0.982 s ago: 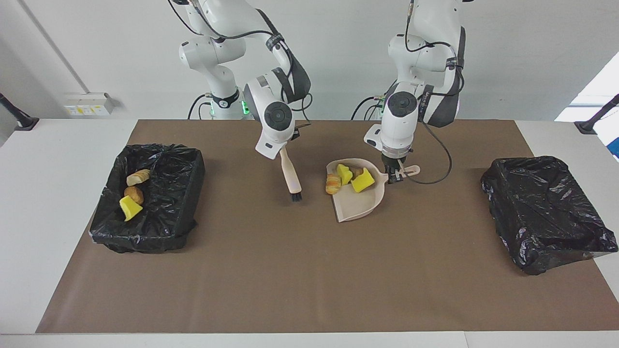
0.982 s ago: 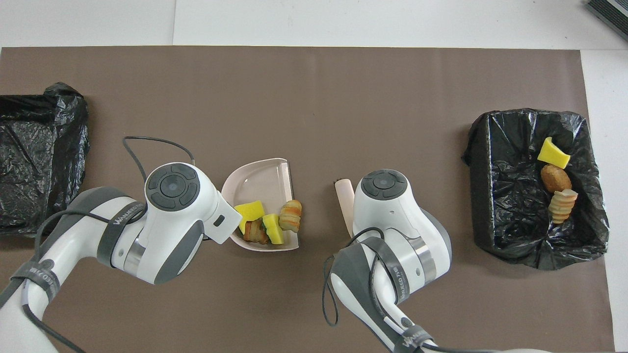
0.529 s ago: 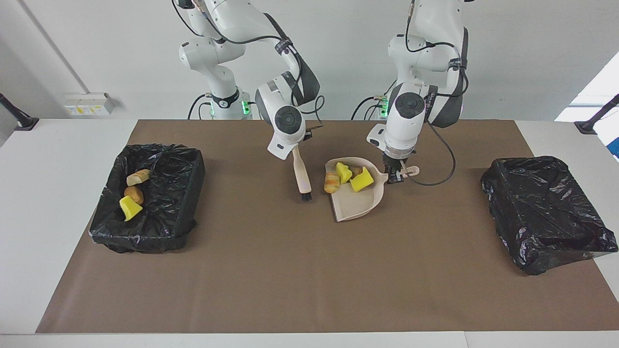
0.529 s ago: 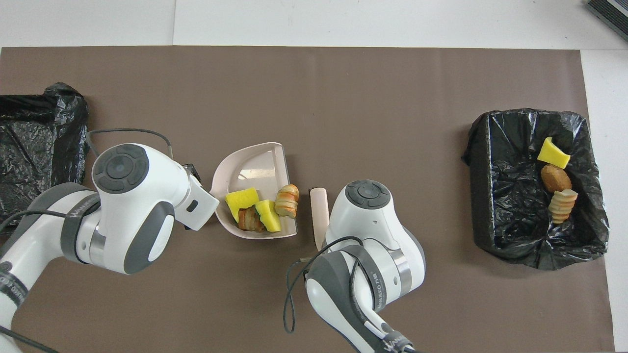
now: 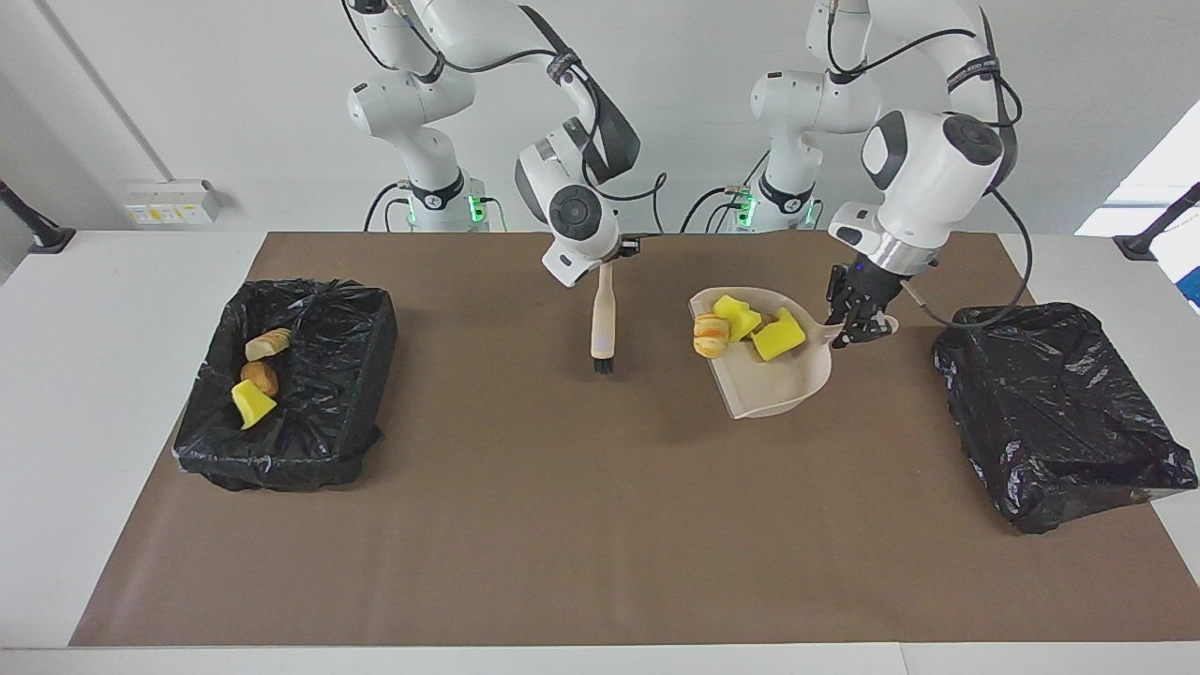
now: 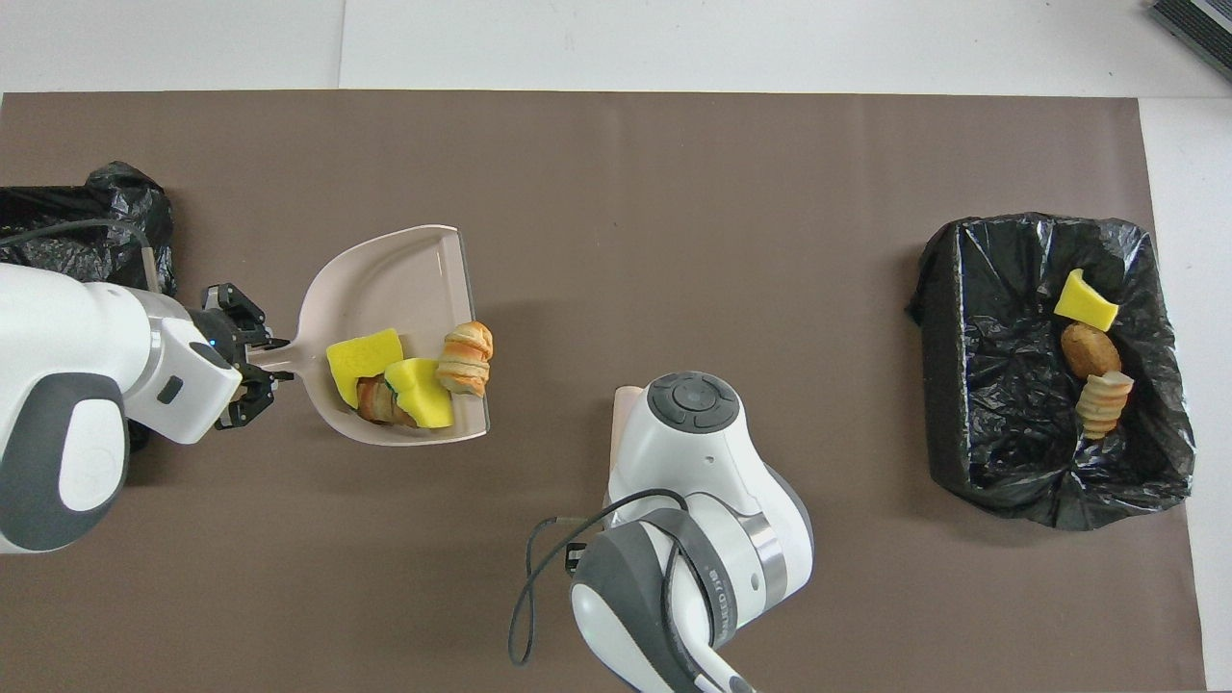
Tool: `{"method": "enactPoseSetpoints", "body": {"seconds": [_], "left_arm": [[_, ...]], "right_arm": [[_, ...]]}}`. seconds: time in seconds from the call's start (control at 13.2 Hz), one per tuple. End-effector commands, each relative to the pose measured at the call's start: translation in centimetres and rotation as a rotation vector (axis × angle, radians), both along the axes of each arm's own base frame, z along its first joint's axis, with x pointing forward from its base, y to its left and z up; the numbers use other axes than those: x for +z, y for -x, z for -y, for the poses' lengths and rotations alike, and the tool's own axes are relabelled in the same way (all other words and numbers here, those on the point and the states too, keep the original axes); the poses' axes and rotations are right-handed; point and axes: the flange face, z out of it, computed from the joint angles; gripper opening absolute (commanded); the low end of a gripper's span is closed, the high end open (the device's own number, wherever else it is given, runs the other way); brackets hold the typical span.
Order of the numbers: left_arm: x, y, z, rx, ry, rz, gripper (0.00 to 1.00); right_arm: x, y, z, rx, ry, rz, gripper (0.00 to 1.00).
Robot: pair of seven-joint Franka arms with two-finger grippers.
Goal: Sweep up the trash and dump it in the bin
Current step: 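Carry the dustpan to the bin with the left gripper while the right gripper withdraws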
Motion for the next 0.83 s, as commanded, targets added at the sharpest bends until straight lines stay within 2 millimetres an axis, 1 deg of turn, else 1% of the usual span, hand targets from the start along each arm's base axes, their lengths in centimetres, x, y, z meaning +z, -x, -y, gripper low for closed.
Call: {"method": "enactPoseSetpoints", "body": {"seconds": [0.0, 0.08, 0.15, 0.23, 0.3, 0.38, 0.45, 0.53, 0.6, 0.68, 0.76], "left_arm": [[1.3, 0.4, -5.2, -0.019, 0.014, 0.026, 0.0], [2.1, 0.1, -7.5, -0.016, 0.013, 0.027, 0.0], [2.7, -0.2, -10.8, -0.002, 0.015, 0.024, 0.0], [3.3, -0.5, -14.1, -0.005, 0.008, 0.034, 0.0], [4.1, -0.4, -18.0, 0.001, -0.002, 0.052, 0.0], [4.5, -0.4, -21.3, 0.0, -0.013, 0.063, 0.0], [5.3, -0.1, -24.2, 0.018, -0.018, 0.063, 0.0], [6.0, 0.1, -27.3, 0.029, -0.038, 0.058, 0.0], [6.6, 0.3, -30.1, -0.041, -0.069, 0.075, 0.0], [7.0, 0.8, -32.8, -0.155, -0.11, 0.113, 0.0], [7.2, 1.0, -35.1, -0.214, -0.144, 0.134, 0.0]], "right_arm": [[0.9, 2.7, -0.3, 0.034, -0.012, -0.015, 0.0], [0.7, 3.8, -0.7, 0.067, -0.018, -0.015, 0.0], [0.5, 3.5, -0.3, 0.064, -0.015, -0.018, 0.0], [0.1, 2.6, 0.5, 0.068, -0.019, -0.012, 0.0], [-0.3, 2.0, 1.5, 0.067, -0.028, -0.015, 0.0], [-0.8, 2.2, 2.0, 0.062, -0.024, -0.022, 0.0], [-0.9, 2.3, 2.1, 0.057, -0.017, -0.023, 0.0], [-1.6, 2.4, 2.3, 0.05, -0.008, -0.029, 0.0], [-2.3, 2.6, 2.2, 0.046, -0.005, -0.023, 0.0], [-2.6, 2.6, 2.5, 0.048, -0.006, -0.02, 0.0], [-2.6, 2.6, 2.5, 0.046, -0.005, -0.019, 0.0]]}}
